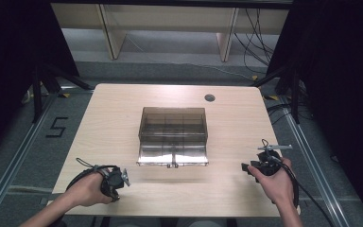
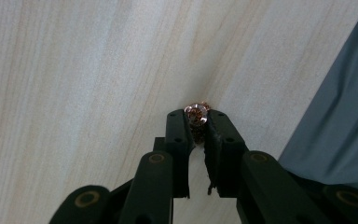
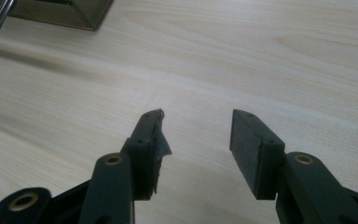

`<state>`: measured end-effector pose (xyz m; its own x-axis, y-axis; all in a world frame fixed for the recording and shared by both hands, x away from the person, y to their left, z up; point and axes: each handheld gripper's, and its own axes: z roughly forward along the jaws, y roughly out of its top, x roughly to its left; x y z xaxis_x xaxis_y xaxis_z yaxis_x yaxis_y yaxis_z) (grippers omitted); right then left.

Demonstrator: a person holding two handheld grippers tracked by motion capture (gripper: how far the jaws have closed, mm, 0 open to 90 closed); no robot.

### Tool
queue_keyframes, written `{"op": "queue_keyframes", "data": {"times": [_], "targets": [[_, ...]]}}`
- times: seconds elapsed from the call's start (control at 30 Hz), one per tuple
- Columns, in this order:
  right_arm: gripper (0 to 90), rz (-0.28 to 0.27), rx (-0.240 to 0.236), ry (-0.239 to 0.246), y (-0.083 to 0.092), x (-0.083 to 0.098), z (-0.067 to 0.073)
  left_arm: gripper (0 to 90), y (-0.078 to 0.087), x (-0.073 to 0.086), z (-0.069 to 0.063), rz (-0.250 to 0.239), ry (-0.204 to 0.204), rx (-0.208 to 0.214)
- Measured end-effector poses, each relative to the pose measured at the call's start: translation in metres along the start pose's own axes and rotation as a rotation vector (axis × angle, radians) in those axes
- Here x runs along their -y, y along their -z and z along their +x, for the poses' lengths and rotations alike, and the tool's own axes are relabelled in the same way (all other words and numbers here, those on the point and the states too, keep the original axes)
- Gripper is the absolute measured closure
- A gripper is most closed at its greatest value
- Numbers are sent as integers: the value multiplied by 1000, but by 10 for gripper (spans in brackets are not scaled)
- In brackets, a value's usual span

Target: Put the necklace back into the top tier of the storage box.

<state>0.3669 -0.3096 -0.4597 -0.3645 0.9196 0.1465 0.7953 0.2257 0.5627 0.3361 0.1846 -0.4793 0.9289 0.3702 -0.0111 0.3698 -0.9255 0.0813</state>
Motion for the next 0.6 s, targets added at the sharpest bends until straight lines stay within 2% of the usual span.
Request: {"op": "queue_keyframes", "data": {"times": [0.13,0.17,0.23,0.3,0.6], "targets": [[545,0,-1,-2,0,0,0,792,0,2,1,-12,19,3],[544,0,-1,0,0,0,0,793,0,3,1,-26,36,6],[544,1,1,-3,-1,0,1,793,0,3,1,-21,45,11],[544,10,3,-14,0,0,1,794,1,3,2,-14,48,16],[544,10,0,-12,0,0,1,796,0,3,1,-12,52,35]]}}
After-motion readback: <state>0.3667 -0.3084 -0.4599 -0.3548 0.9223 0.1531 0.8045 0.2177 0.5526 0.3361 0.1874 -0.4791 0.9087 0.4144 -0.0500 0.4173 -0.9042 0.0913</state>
